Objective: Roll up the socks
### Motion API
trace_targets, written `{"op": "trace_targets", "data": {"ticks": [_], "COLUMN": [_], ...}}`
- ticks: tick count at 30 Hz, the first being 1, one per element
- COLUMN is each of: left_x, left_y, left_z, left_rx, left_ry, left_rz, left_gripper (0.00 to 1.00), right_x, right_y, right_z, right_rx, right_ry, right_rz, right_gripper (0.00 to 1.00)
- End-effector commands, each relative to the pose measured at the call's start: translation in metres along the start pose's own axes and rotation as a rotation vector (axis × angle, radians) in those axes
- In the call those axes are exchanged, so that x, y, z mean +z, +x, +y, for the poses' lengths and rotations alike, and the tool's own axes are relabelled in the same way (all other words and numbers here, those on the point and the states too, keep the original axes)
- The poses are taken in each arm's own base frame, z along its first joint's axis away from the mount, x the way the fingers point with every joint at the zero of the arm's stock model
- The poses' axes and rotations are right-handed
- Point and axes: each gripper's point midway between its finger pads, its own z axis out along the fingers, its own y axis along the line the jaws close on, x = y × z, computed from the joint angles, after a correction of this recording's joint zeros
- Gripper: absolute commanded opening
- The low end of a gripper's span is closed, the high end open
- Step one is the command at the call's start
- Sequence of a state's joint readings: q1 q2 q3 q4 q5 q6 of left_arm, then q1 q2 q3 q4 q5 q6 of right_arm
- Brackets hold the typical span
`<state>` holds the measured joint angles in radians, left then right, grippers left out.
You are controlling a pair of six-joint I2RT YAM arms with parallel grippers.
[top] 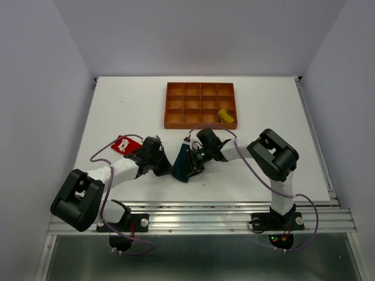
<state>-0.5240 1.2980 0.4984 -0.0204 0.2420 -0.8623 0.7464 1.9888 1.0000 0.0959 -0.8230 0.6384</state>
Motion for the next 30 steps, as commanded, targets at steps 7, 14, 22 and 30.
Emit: {"op": "trace_targets", "data": {"ticks": [7, 14, 22, 30], "left_x": [-0.003, -0.009, -0.008, -0.009], "left_y": [0.008, 0.006, 0.021, 0.035], "left_z": [0.014, 0.006, 0.011, 0.008], "left_rx": [-0.029, 0.010, 0.020, 0.001], "left_ry": [-0.175, -0.187, -0.229, -0.217], "left_rz": [0.073, 0.115, 0.232, 0.332], "left_gripper": [0.00, 0.00, 0.00, 0.00], "right_x": [-0.036, -0.056, -0.037, -0.024], "right_y": [-0.036, -0.035, -0.020, -0.002], "right_z": [0.025, 0.045, 0.058, 0.058], "right_rx": [-0.367, -0.646, -0.996, -1.144], "right_ry": [0.104, 0.263, 0.537, 0.614], "right_rz": [-0.191, -0.325, -0.364, -0.309], "right_gripper": [0.74, 0.90, 0.91, 0.91]}}
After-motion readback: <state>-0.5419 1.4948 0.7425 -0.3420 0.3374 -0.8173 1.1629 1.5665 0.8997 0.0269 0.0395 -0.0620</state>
